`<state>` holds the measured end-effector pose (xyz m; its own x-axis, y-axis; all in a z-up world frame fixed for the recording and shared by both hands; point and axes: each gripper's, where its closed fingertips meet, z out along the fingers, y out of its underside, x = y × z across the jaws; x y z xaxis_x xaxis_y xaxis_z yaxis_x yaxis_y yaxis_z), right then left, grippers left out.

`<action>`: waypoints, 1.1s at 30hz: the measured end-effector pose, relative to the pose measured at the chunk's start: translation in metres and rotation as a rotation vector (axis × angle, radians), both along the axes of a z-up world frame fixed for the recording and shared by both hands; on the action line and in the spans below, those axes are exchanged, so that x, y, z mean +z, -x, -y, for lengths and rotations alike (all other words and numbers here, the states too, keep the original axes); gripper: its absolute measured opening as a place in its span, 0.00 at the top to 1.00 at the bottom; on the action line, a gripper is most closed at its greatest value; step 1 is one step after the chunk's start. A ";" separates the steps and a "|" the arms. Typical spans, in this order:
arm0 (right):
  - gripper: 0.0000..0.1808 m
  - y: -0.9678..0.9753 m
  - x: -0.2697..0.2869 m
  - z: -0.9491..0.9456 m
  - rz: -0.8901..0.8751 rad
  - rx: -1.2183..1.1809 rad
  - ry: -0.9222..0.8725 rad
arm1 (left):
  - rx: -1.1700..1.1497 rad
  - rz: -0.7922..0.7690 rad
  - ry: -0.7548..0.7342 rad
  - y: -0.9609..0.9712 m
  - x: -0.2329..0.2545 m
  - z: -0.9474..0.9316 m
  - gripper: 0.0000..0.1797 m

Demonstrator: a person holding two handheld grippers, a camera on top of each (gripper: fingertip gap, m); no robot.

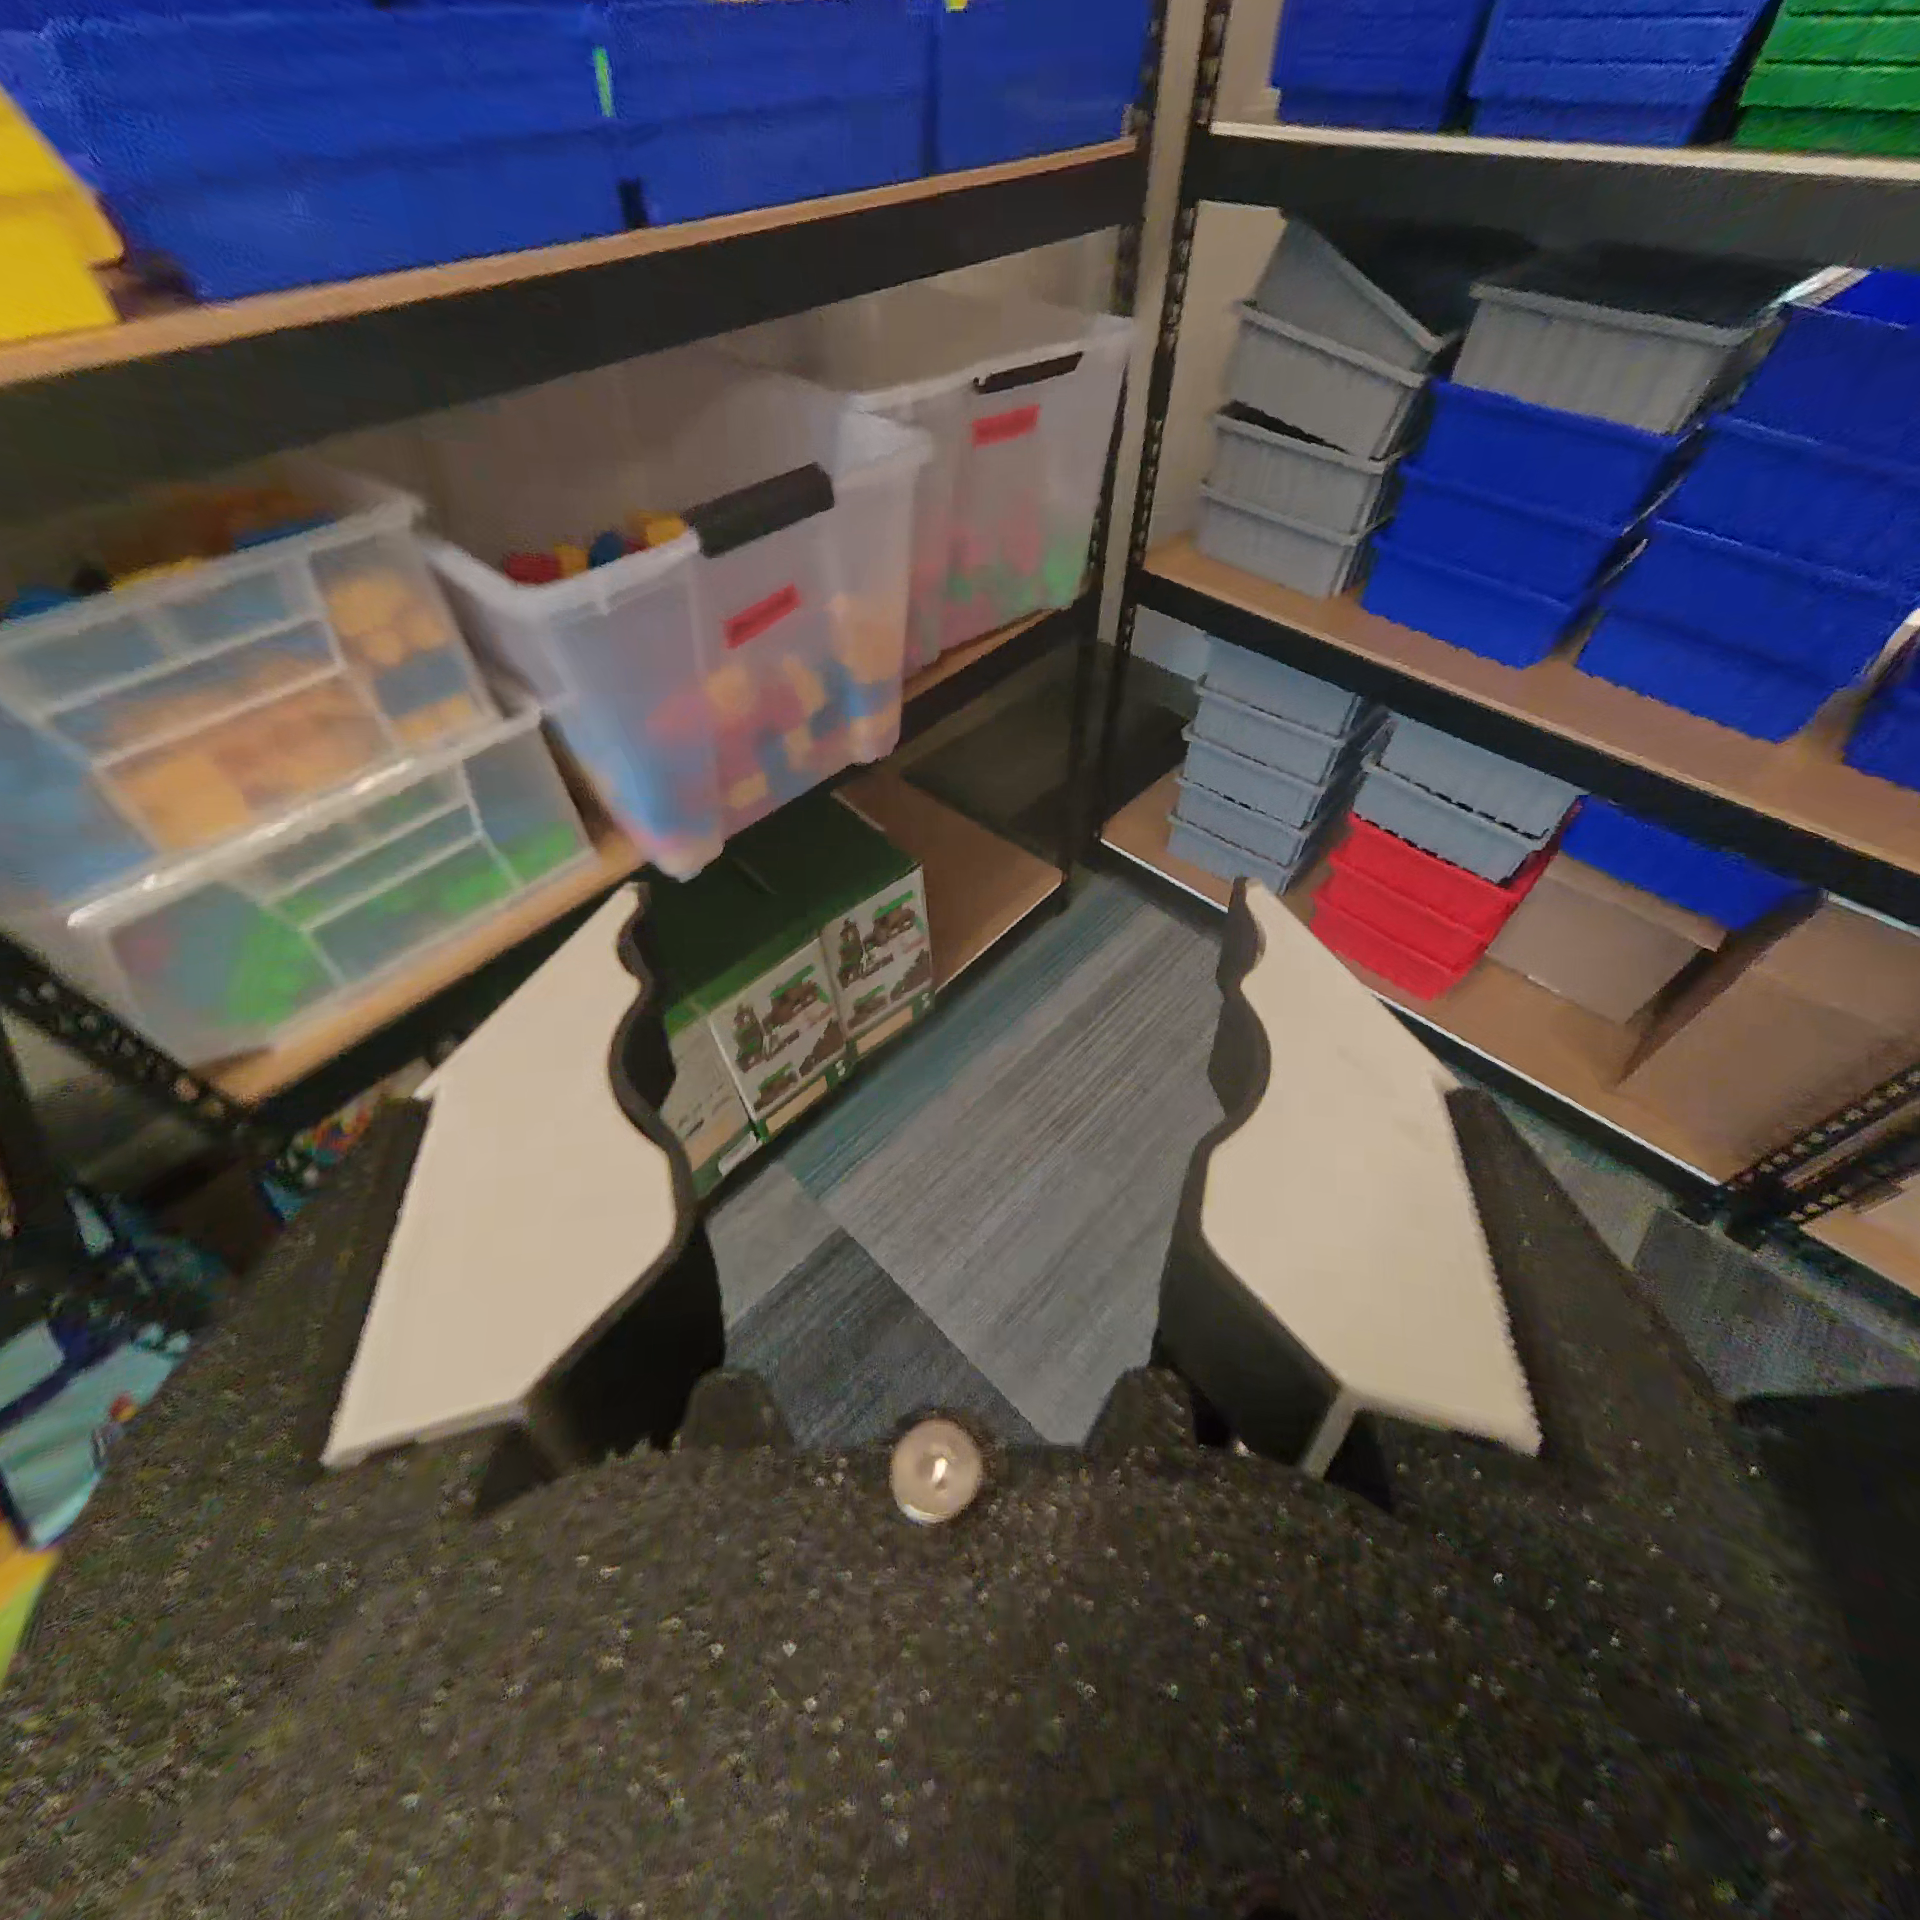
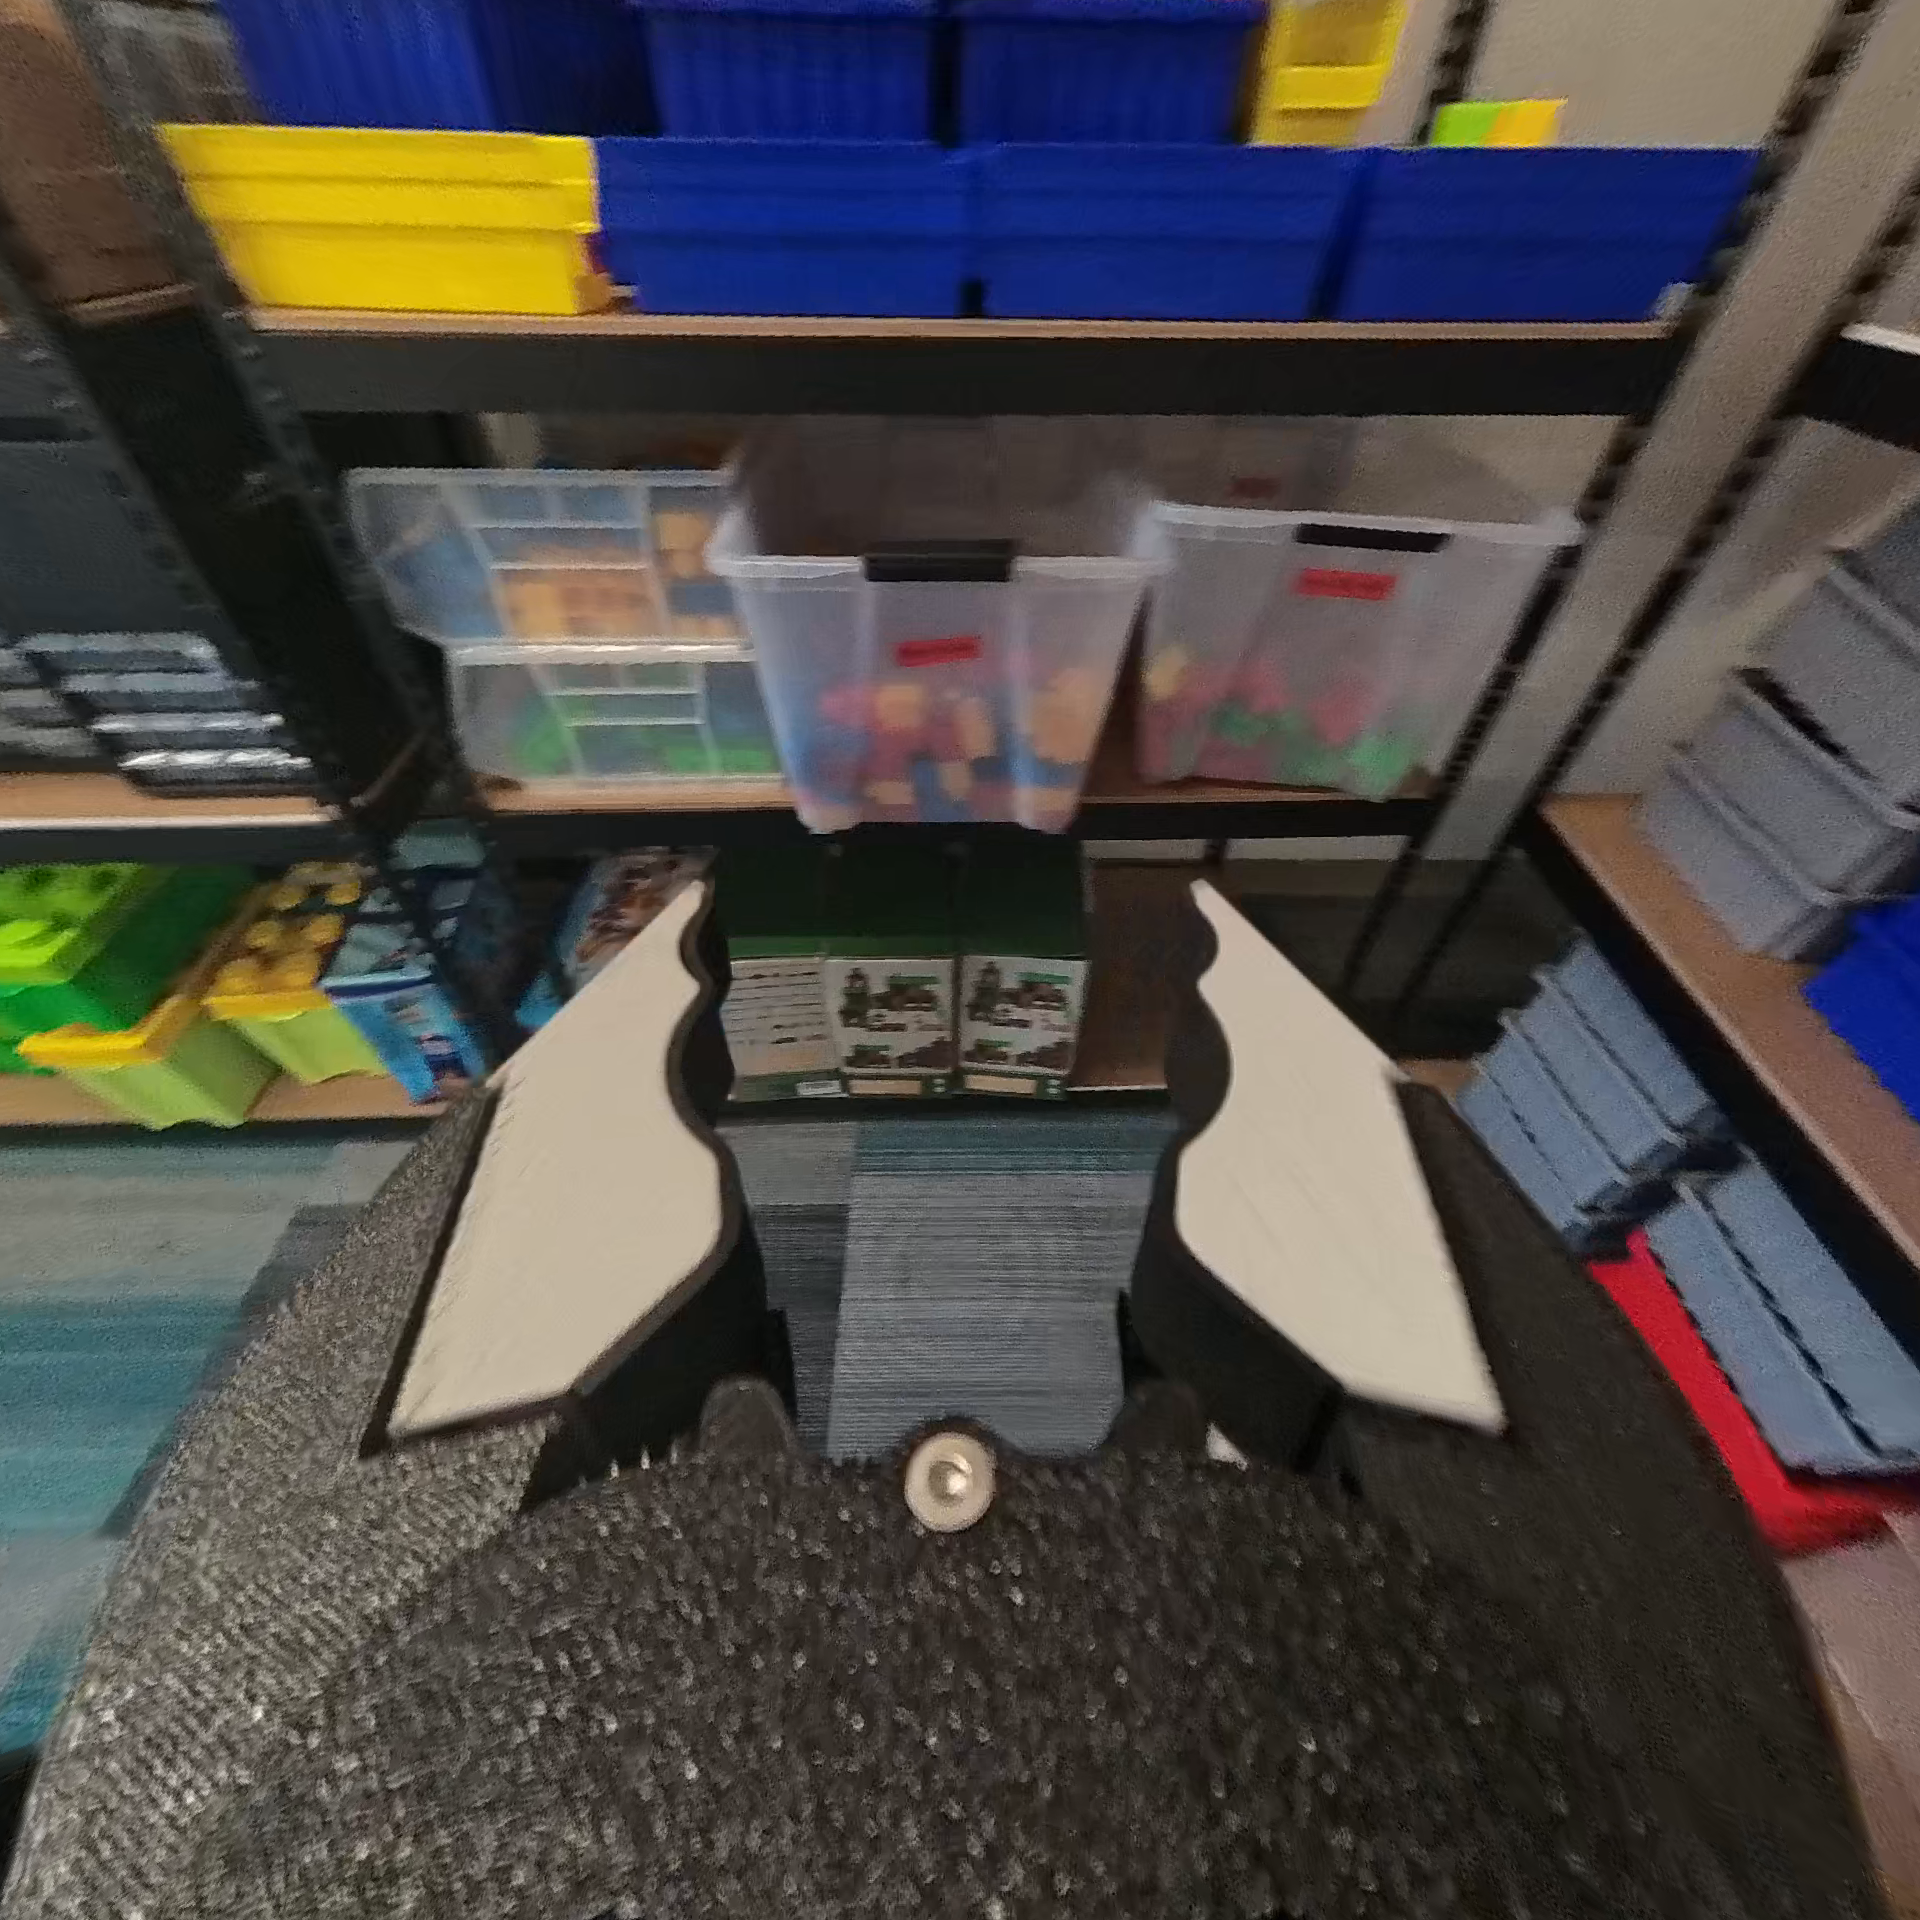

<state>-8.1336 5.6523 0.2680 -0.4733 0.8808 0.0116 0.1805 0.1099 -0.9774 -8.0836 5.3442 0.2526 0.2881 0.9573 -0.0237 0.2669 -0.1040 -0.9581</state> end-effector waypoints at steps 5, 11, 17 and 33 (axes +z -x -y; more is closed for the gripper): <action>0.53 0.002 -0.004 -0.112 -0.007 -0.186 0.034 | -0.076 -0.063 -0.052 0.061 0.023 -0.082 0.42; 0.52 -0.001 0.005 -0.233 -0.039 -0.321 -0.019 | -0.224 -0.080 -0.126 0.104 0.019 -0.232 0.42; 0.52 -0.029 0.025 -0.345 -0.094 -0.510 -0.017 | -0.415 -0.062 -0.116 0.133 0.022 -0.353 0.42; 0.51 -0.088 -0.048 -0.356 0.025 -0.647 0.147 | -0.446 -0.021 -0.069 0.135 0.003 -0.391 0.41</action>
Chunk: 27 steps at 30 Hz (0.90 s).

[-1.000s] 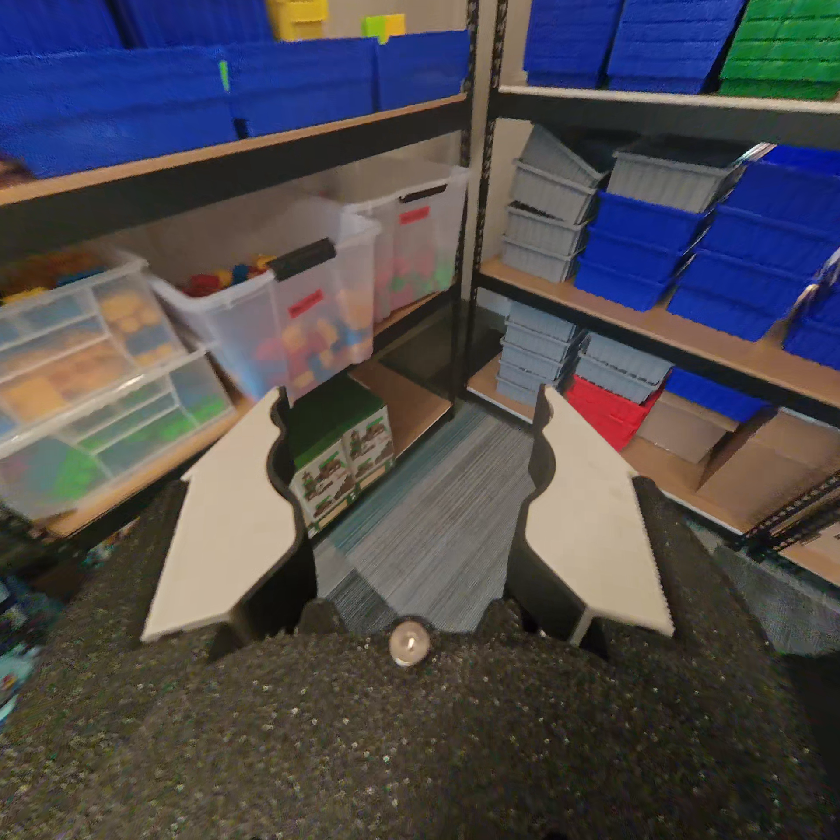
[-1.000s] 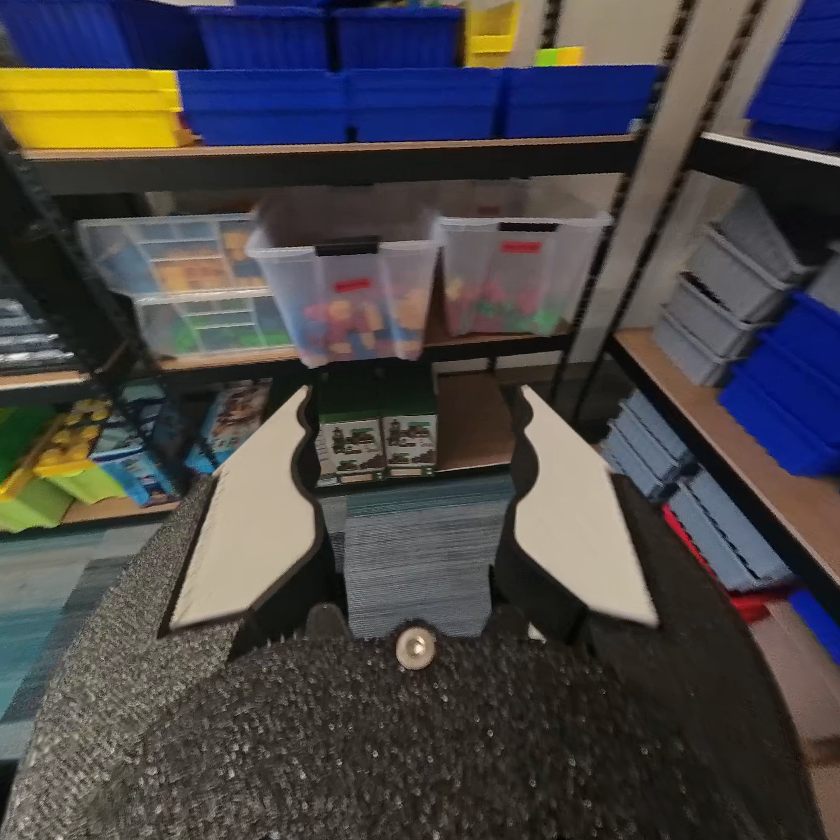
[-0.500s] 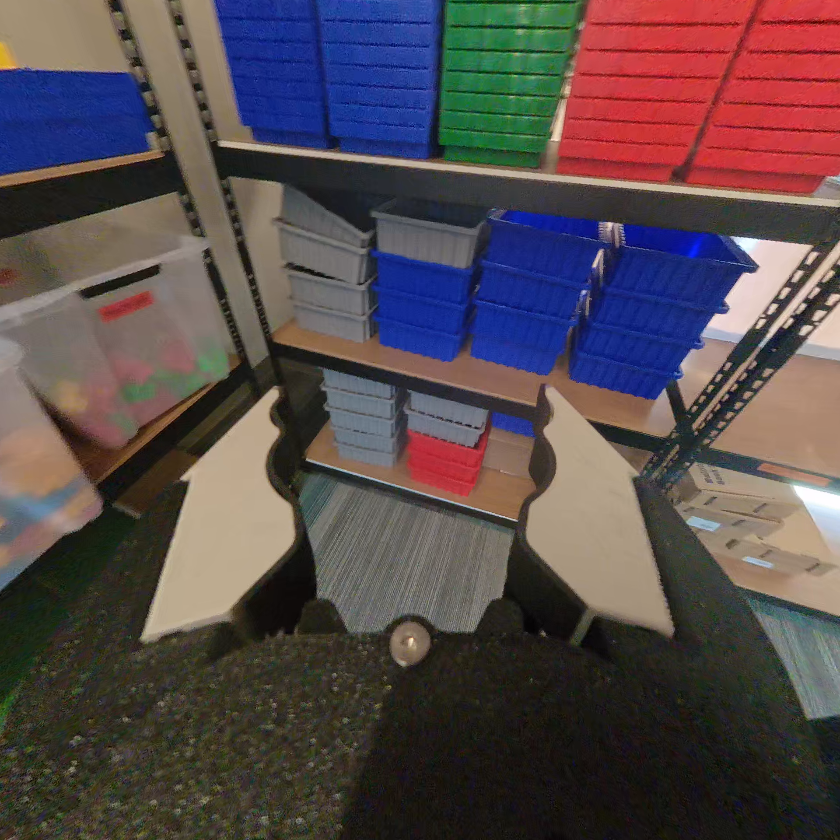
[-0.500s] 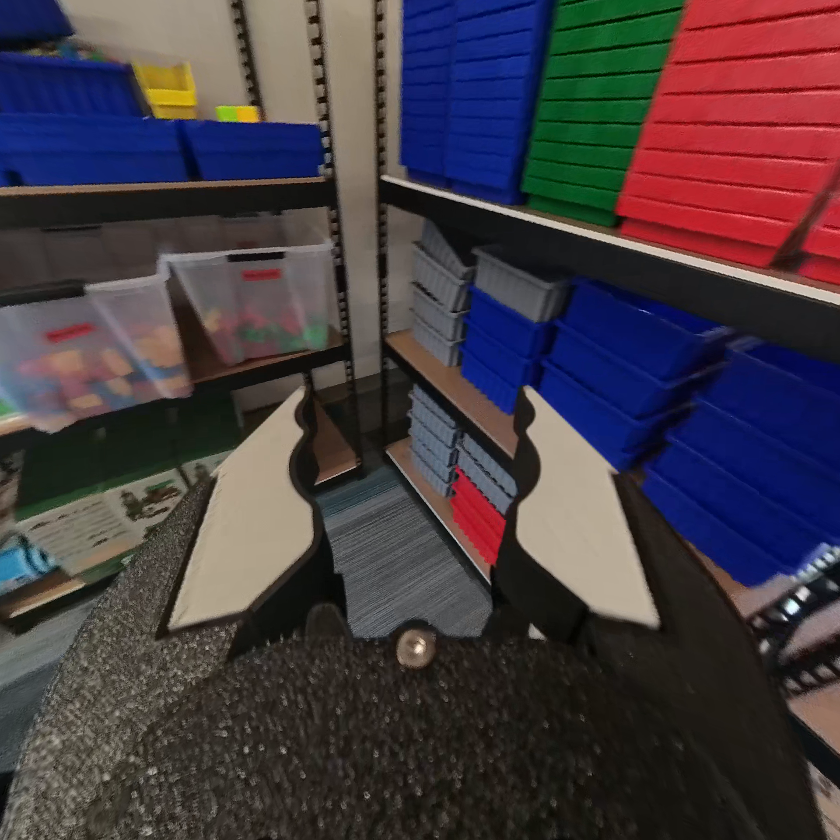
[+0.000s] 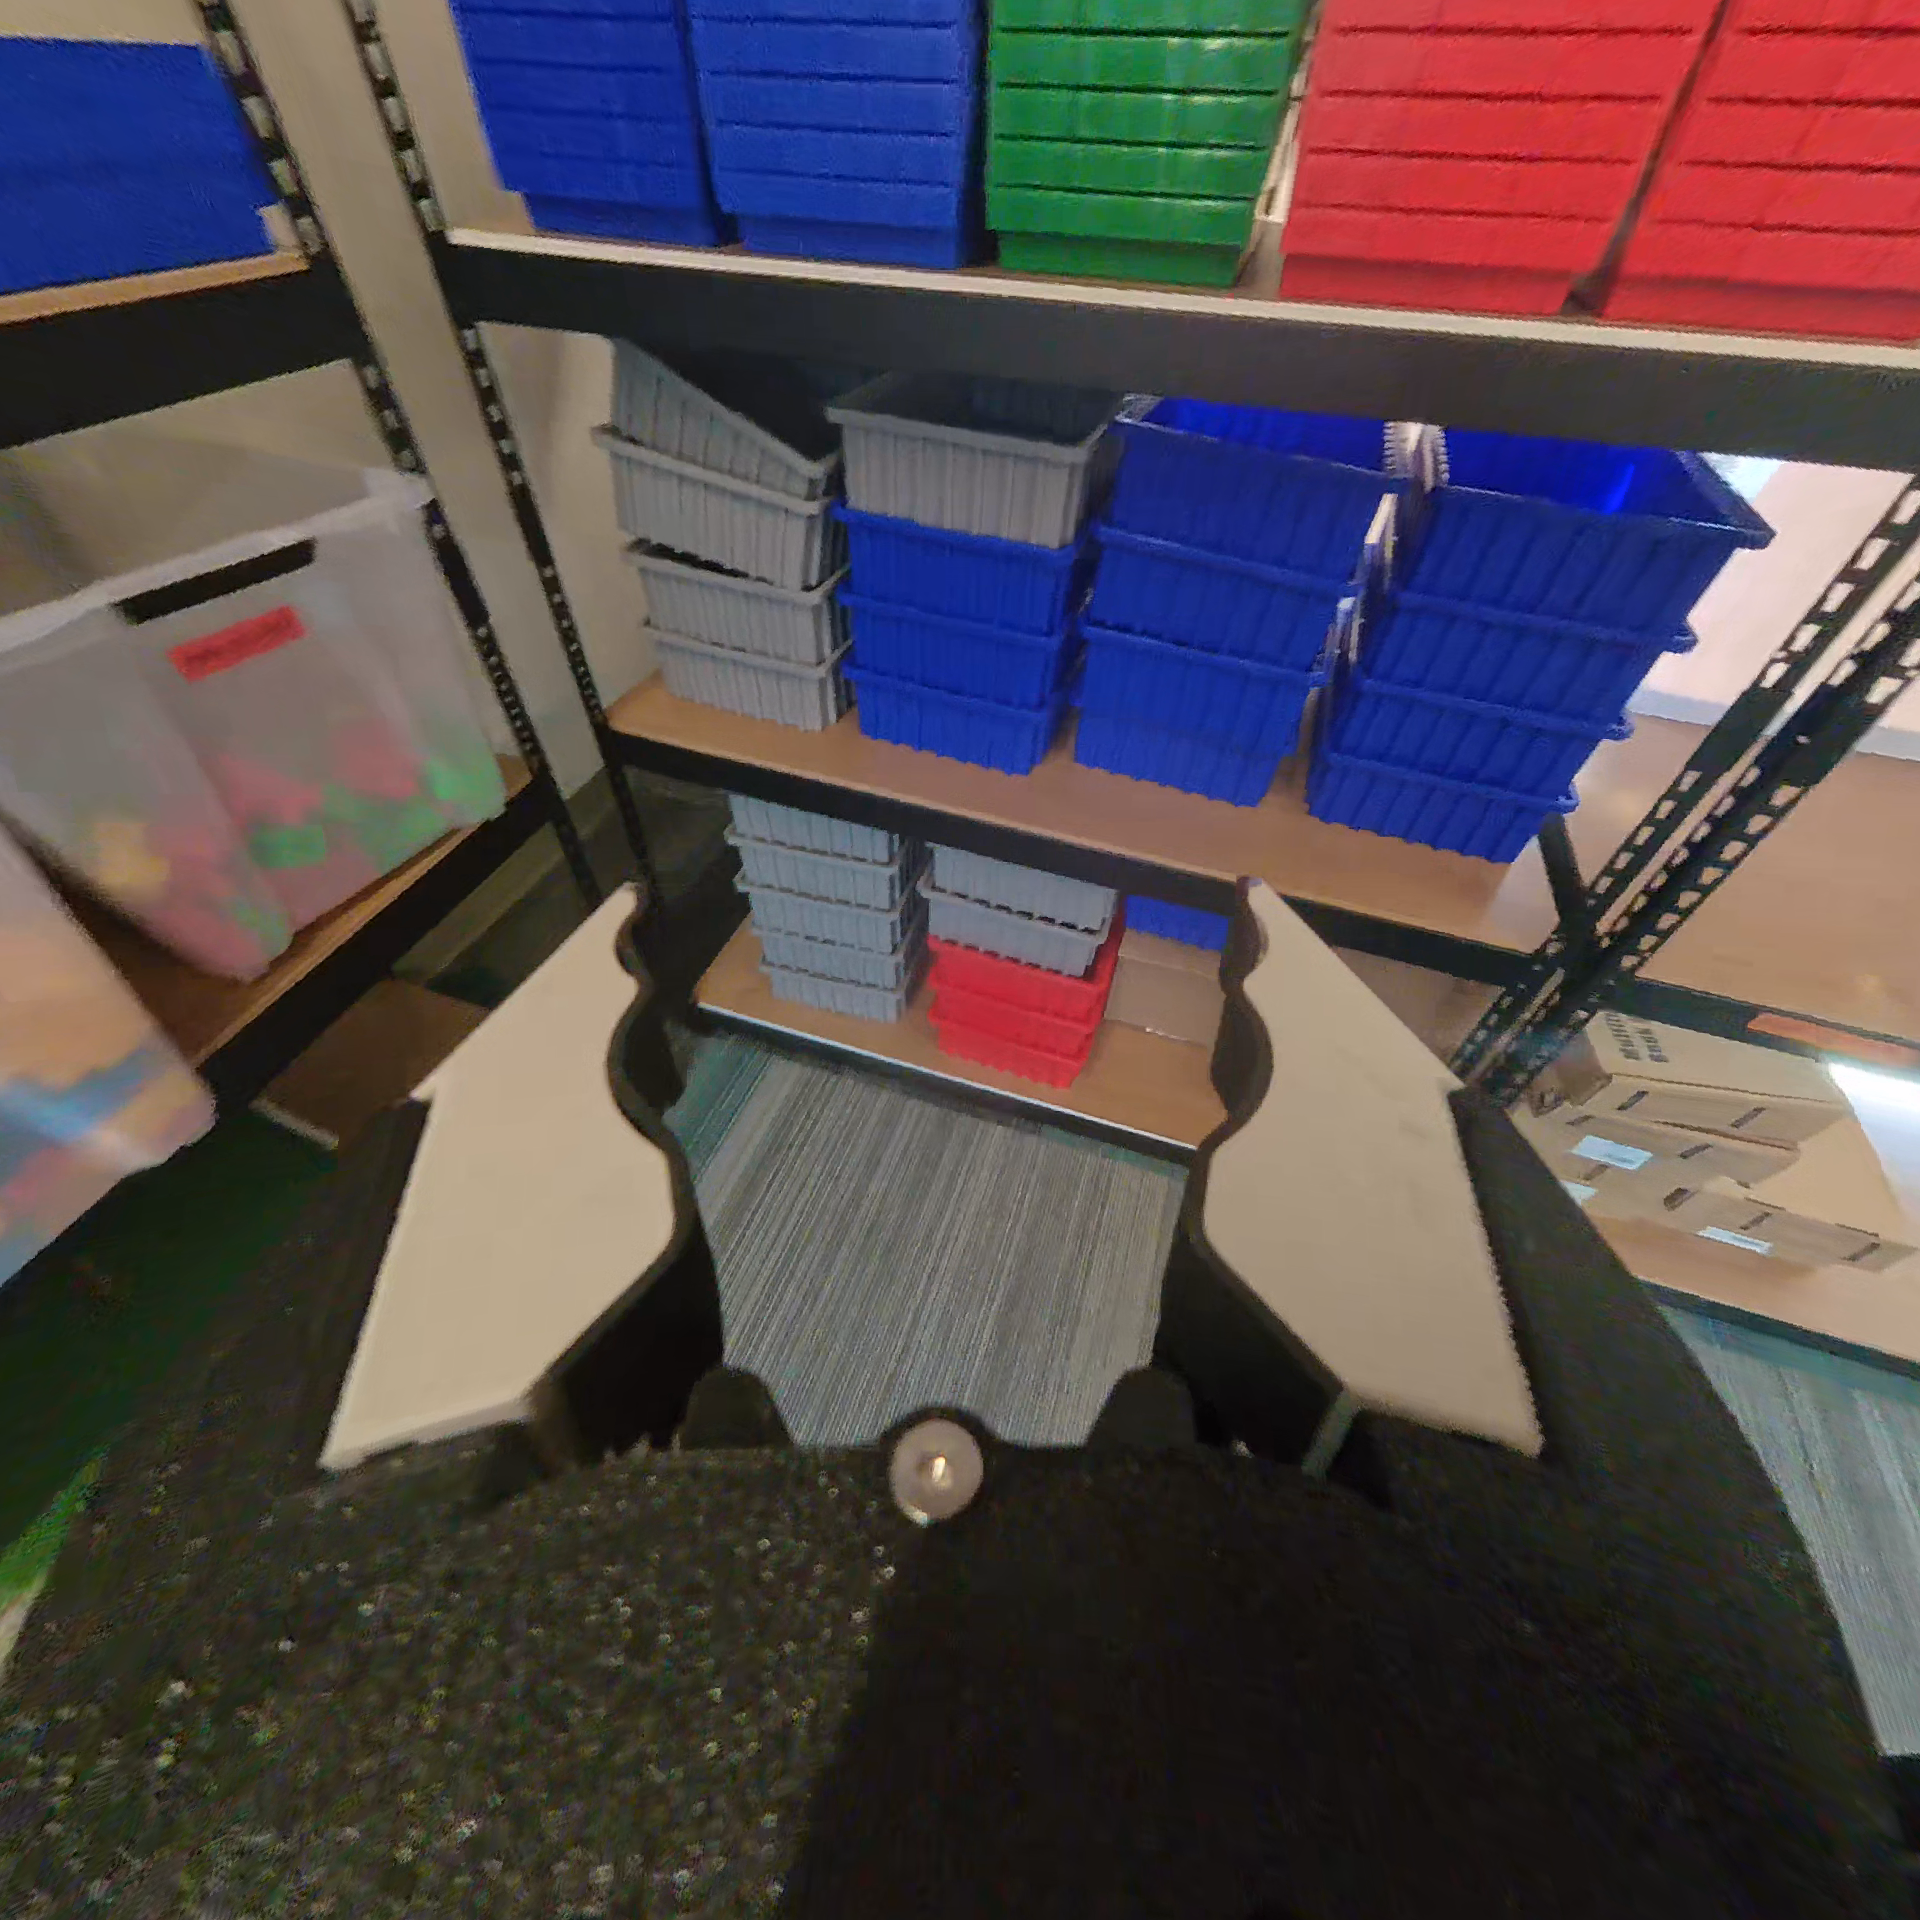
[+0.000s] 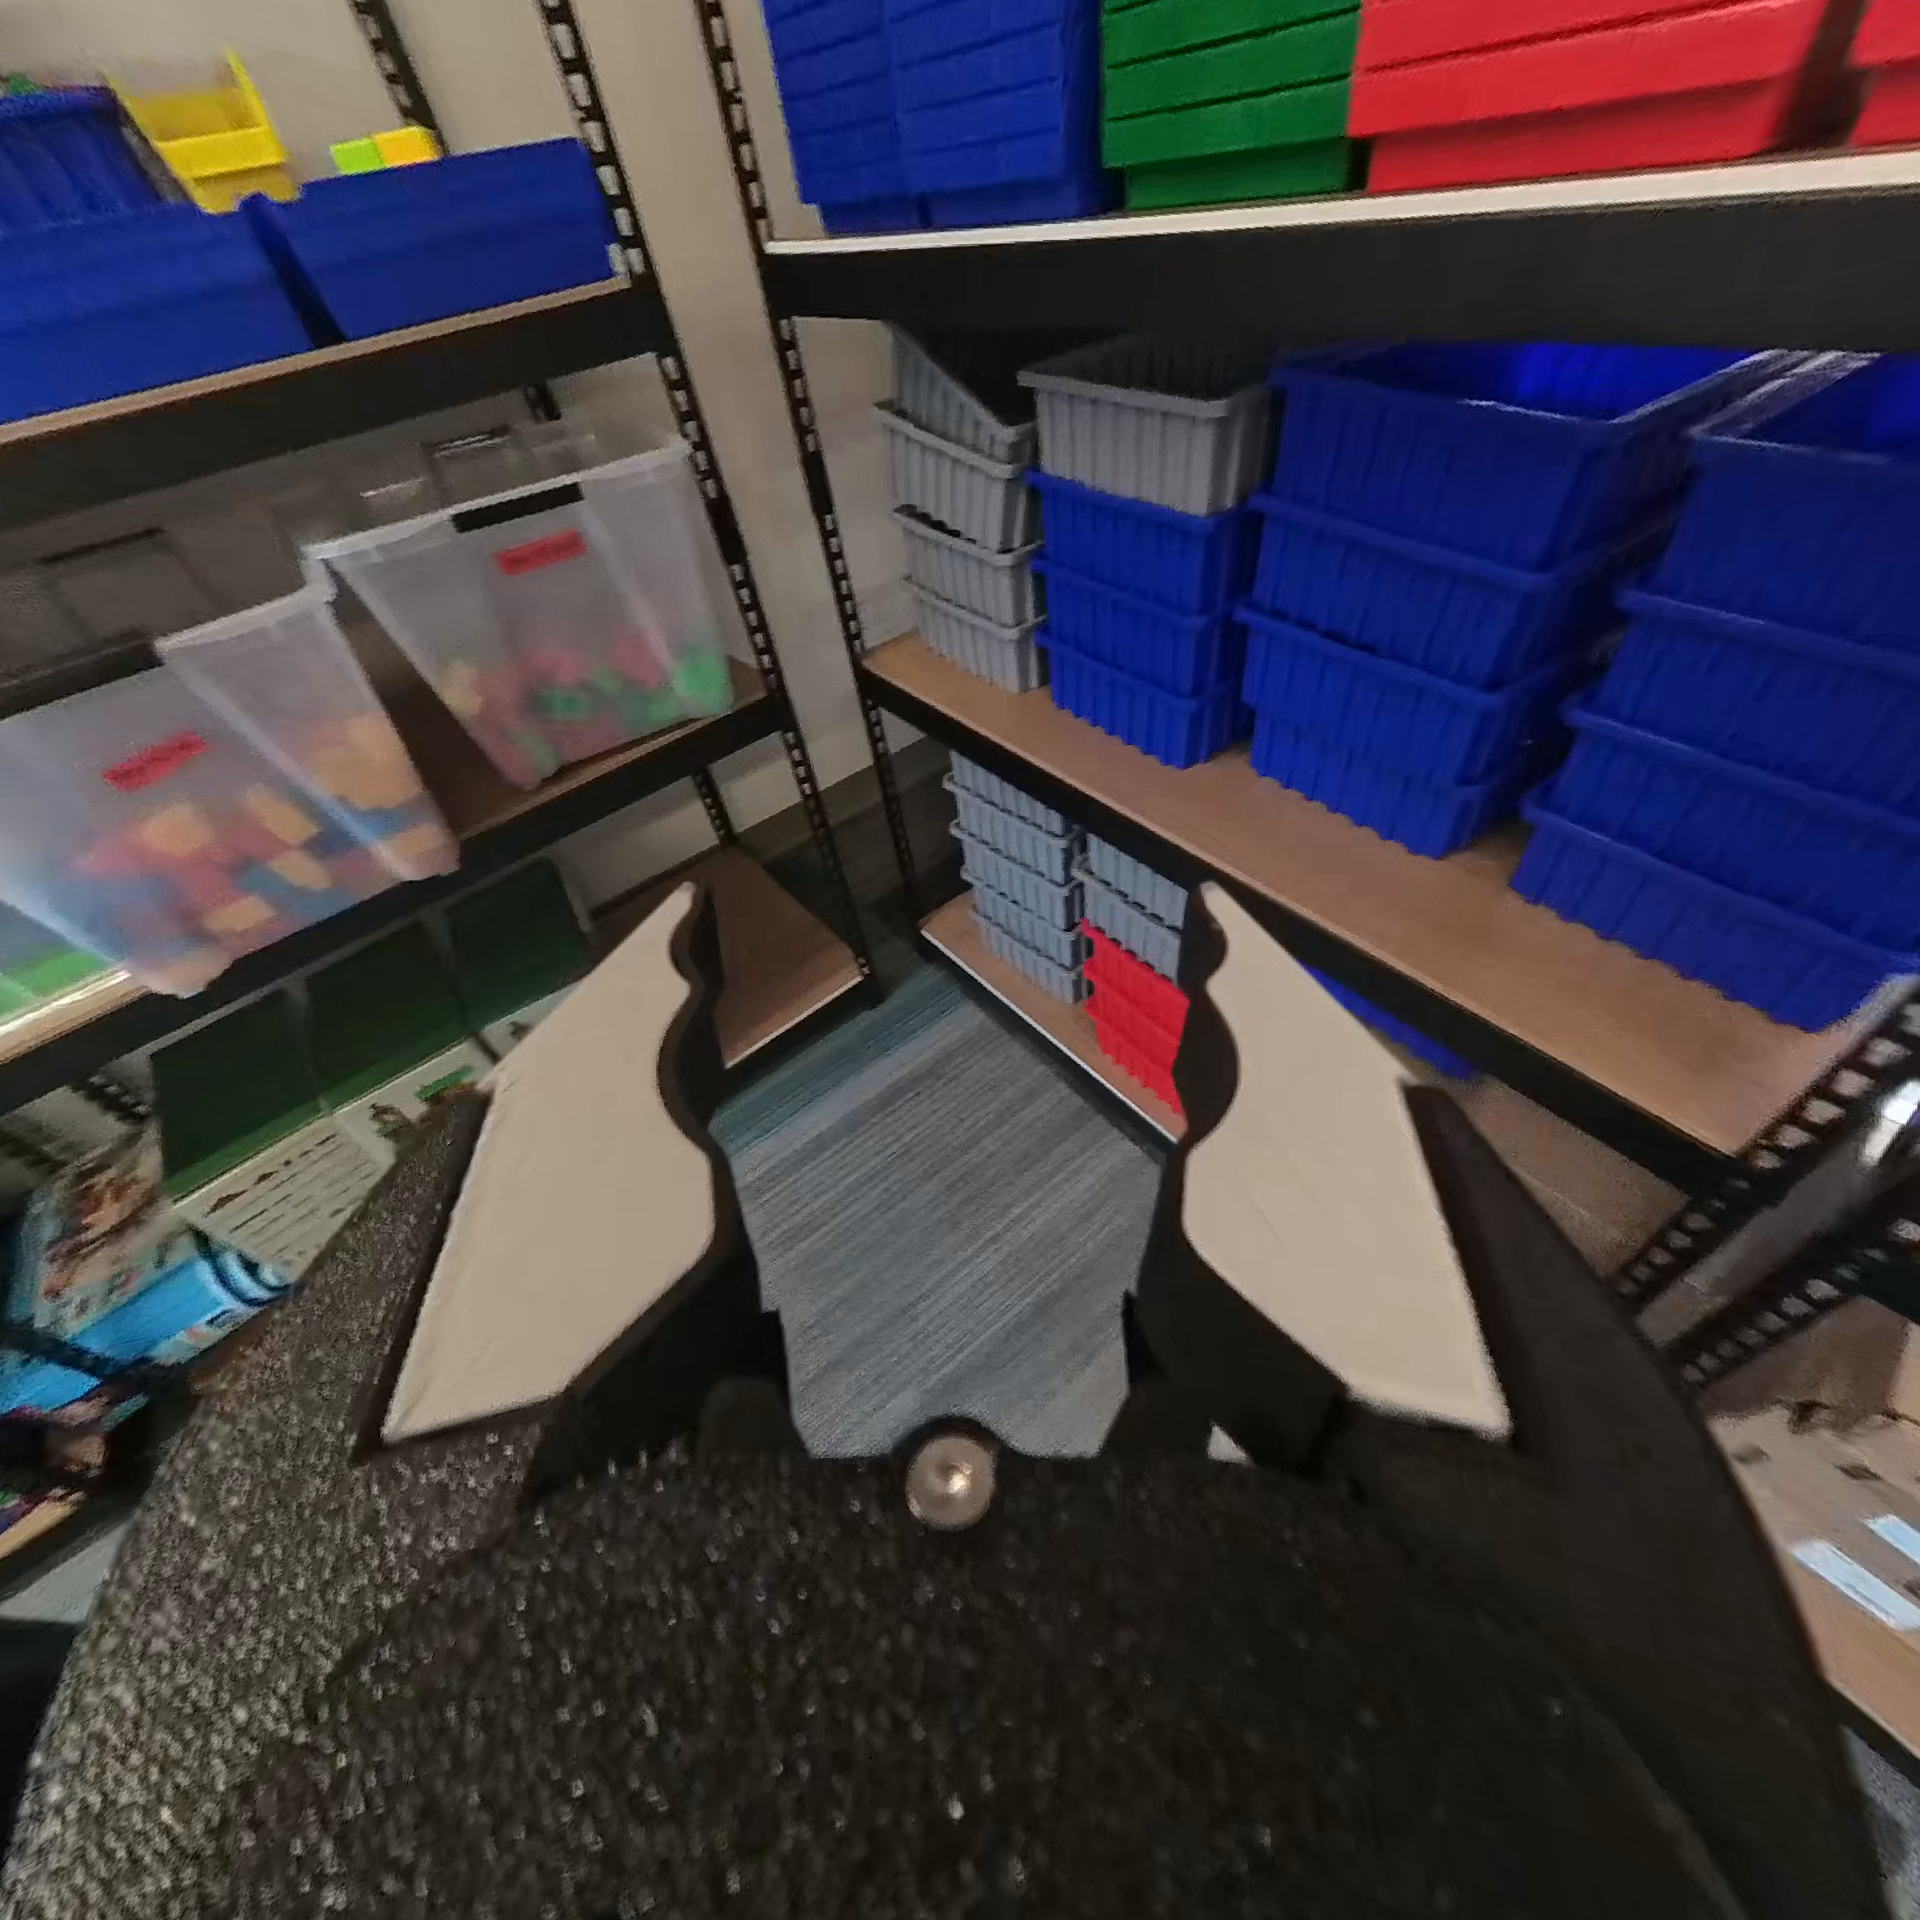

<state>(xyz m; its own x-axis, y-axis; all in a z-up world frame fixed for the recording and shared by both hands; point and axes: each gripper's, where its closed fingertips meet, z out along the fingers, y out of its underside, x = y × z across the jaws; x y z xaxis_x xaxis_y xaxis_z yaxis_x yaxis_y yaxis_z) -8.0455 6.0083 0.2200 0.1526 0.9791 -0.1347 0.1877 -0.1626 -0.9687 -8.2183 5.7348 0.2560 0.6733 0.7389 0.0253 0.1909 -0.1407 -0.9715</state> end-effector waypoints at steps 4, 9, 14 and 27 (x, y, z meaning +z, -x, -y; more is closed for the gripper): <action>0.51 0.027 -0.001 0.048 -0.009 0.136 -0.002 | 0.148 -0.005 -0.032 -0.009 0.007 0.072 0.41; 0.51 0.084 0.006 0.149 -0.001 0.405 -0.084 | 0.418 -0.035 -0.004 -0.040 0.008 0.222 0.40; 0.50 0.139 0.041 0.277 -0.070 0.595 -0.173 | 0.669 -0.059 0.070 -0.099 0.006 0.392 0.40; 0.50 0.186 0.095 0.562 -0.167 0.883 -0.110 | 1.051 -0.048 0.004 -0.220 0.003 0.666 0.40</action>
